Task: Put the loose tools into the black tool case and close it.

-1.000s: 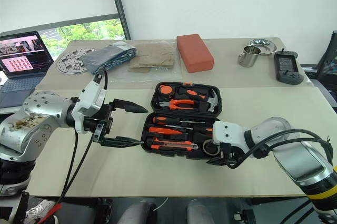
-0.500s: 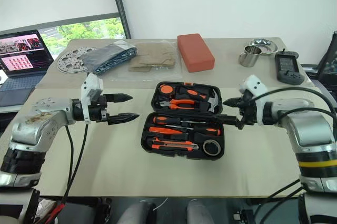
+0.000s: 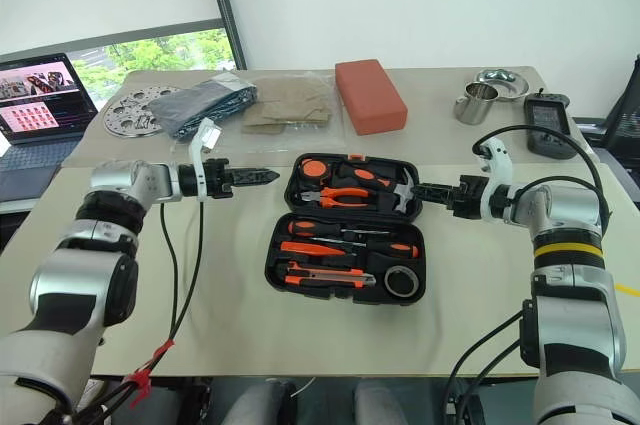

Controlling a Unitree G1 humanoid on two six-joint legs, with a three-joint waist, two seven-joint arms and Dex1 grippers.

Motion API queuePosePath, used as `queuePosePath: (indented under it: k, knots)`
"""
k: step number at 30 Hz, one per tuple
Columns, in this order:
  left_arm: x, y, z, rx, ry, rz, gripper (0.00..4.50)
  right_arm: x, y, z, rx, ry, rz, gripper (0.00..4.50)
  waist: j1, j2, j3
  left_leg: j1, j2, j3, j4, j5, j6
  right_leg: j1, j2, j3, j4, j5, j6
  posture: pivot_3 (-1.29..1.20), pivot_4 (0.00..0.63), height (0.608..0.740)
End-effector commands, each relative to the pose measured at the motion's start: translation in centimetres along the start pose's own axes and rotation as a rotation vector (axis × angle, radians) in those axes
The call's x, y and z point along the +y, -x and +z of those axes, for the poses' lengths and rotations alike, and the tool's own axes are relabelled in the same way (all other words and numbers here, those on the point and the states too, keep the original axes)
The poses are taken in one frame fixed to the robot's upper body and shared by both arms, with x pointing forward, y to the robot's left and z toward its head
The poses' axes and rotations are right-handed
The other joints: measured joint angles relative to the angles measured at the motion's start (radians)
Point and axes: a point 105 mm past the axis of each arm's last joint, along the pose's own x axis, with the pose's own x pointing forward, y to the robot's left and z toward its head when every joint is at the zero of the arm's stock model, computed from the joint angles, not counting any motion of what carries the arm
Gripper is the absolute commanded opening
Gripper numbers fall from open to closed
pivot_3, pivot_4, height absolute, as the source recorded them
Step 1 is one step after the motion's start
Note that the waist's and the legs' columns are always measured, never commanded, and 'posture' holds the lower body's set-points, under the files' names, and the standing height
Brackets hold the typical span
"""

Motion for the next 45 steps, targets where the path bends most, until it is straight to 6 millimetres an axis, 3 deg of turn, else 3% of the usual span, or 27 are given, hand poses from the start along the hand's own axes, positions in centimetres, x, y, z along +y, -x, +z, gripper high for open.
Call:
queuePosePath:
  k: [1,3,14,26,29,38,40,45]
  knots:
    - [0.1,-0.4,1.2,-0.047,-0.004,0.033,4.5,0.1,-0.3,0.7,-0.002,0.004,0.009,4.22,-0.001,0.0,0.0,0.0,0.0,0.0,0.0,0.0,0.0,0.0,0.0,0.0,0.0,0.0,0.0,0.0,0.15,0.74]
    - [0.3,-0.8,1.2,-0.053,0.001,0.051,4.5,-0.2,-0.6,0.6,0.003,0.009,-0.001,3.79,-0.001,0.0,0.0,0.0,0.0,0.0,0.0,0.0,0.0,0.0,0.0,-0.001,0.0,0.0,0.0,0.0,0.15,0.74]
    - [0.2,-1.2,1.1,-0.067,0.019,0.046,4.5,0.6,-1.8,0.6,0.017,0.035,0.041,0.03,-0.003,0.0,0.0,0.0,0.0,-0.002,0.001,0.0,-0.001,0.0,0.0,-0.002,0.002,0.0,0.0,0.0,0.15,0.74]
    - [1.4,-1.1,-1.2,0.007,0.081,0.097,4.5,1.9,-2.4,0.7,0.009,0.077,0.132,0.03,-0.004,0.0,0.0,0.001,0.001,-0.003,0.0,0.0,-0.001,-0.001,-0.001,-0.008,0.006,0.0,0.0,0.0,0.15,0.74]
    - [1.6,-1.2,-1.8,0.018,0.095,0.103,3.82,1.9,-2.4,0.6,0.008,0.081,0.134,0.0,-0.004,0.0,0.0,0.001,0.001,-0.004,0.0,0.0,-0.001,-0.001,-0.002,-0.012,0.007,0.0,0.0,0.0,0.15,0.74]
    - [1.3,-2.0,-3.2,0.072,0.093,0.062,0.43,2.0,-2.4,0.6,0.009,0.095,0.143,0.0,-0.003,0.001,0.0,0.001,0.001,-0.008,0.0,0.0,-0.001,-0.001,-0.002,-0.013,0.007,0.0,0.0,0.0,0.15,0.74]
    - [1.3,-2.0,-3.2,0.073,0.093,0.062,0.09,2.0,-2.4,0.6,0.008,0.095,0.143,0.0,-0.003,0.001,-0.001,0.001,0.001,-0.008,0.0,0.0,-0.001,-0.001,-0.002,-0.013,0.007,0.0,0.0,0.0,0.15,0.74]
    - [1.2,-1.8,-2.8,0.052,0.078,0.047,0.09,2.1,-2.3,0.7,-0.007,0.104,0.151,0.0,-0.003,0.002,-0.001,0.001,0.001,-0.008,0.0,0.0,-0.001,-0.001,-0.002,-0.014,0.007,0.0,0.0,0.0,0.15,0.74]
